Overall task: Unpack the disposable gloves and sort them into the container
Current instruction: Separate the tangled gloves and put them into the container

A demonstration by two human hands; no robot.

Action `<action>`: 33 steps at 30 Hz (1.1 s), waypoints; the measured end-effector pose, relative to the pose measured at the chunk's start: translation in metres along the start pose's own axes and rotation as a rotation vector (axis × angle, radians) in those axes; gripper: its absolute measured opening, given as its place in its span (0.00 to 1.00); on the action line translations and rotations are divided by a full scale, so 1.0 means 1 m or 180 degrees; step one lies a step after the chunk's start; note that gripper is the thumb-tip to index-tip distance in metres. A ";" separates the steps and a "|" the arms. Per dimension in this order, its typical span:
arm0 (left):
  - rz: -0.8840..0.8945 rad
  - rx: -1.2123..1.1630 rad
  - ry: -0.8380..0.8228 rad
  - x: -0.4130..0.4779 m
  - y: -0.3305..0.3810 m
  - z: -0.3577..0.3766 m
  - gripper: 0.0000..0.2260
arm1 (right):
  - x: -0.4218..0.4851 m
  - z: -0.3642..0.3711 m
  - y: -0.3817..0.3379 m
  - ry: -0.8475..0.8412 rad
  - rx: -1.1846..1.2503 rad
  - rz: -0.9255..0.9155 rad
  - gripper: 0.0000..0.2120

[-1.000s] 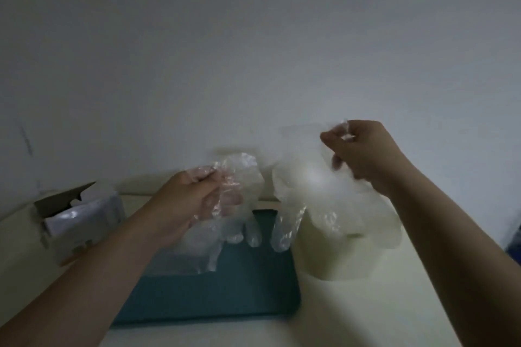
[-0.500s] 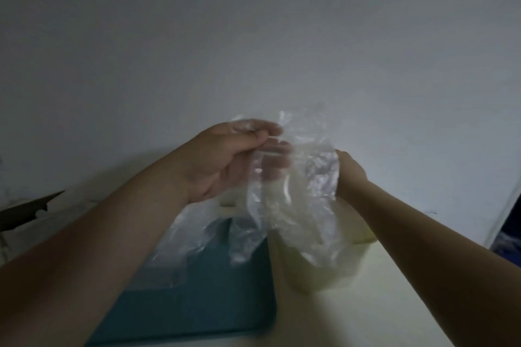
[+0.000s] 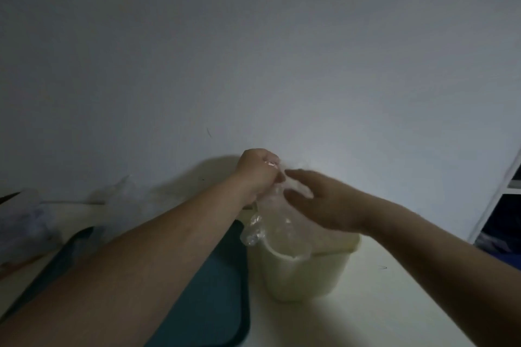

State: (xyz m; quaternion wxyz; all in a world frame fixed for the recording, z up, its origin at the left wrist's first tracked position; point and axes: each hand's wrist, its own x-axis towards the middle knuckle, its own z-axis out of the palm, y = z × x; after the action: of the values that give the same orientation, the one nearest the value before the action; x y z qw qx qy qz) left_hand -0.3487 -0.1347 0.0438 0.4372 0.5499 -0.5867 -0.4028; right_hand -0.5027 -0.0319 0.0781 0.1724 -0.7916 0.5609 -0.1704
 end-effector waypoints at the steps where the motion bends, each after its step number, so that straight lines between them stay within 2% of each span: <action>1: 0.0031 -0.0003 0.0065 -0.001 -0.001 0.000 0.13 | 0.005 0.008 -0.001 -0.0243 -0.0243 0.0077 0.27; 3: 0.0100 -0.0063 0.0271 -0.005 -0.003 -0.004 0.16 | 0.018 0.023 -0.002 -0.0575 -0.0606 0.0347 0.31; 6: 0.0213 -0.0111 0.0569 -0.011 -0.004 -0.022 0.16 | 0.041 0.042 0.002 -0.0744 -0.0638 0.0507 0.31; 9: 0.0304 -0.0105 0.0593 -0.020 -0.009 -0.043 0.14 | 0.057 0.054 0.012 -0.1113 -0.0841 0.0517 0.29; 12: 0.0294 0.0042 0.0501 -0.034 -0.015 -0.062 0.11 | 0.060 0.066 0.014 -0.1429 -0.1567 0.0442 0.27; 15: 0.0312 0.0128 0.0348 -0.052 -0.024 -0.077 0.08 | 0.059 0.074 0.010 -0.1188 -0.1872 0.0391 0.25; 19: 0.0473 0.0575 0.0240 -0.076 -0.042 -0.102 0.05 | 0.053 0.054 -0.007 -0.1325 -0.1888 0.0480 0.24; 22: 0.0569 0.1199 0.0150 -0.090 -0.065 -0.128 0.04 | 0.046 0.028 -0.026 -0.0624 -0.1866 0.0433 0.22; 24: 0.0594 0.1779 0.0053 -0.099 -0.084 -0.147 0.03 | 0.043 0.023 -0.044 -0.0115 -0.1882 0.0343 0.16; 26: 0.0543 0.2352 -0.0022 -0.108 -0.102 -0.162 0.05 | 0.041 0.029 -0.068 0.0254 -0.1684 0.0154 0.12; 29: 0.0330 0.2732 -0.0076 -0.117 -0.128 -0.172 0.22 | 0.040 0.053 -0.098 0.0468 -0.0907 -0.0303 0.11; 30: 0.0228 0.2737 -0.0091 -0.120 -0.136 -0.174 0.24 | 0.043 0.066 -0.103 0.0436 -0.0551 -0.0393 0.11; 33: 0.0179 0.2632 -0.0138 -0.129 -0.152 -0.187 0.16 | 0.060 0.117 -0.105 0.0199 0.0245 -0.0350 0.15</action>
State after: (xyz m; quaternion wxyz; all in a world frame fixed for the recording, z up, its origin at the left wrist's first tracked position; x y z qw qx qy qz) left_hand -0.1238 -0.0148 -0.0556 0.1778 0.6544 -0.7229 -0.1325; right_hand -0.3423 -0.0458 0.0281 0.1755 -0.8084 0.5146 -0.2257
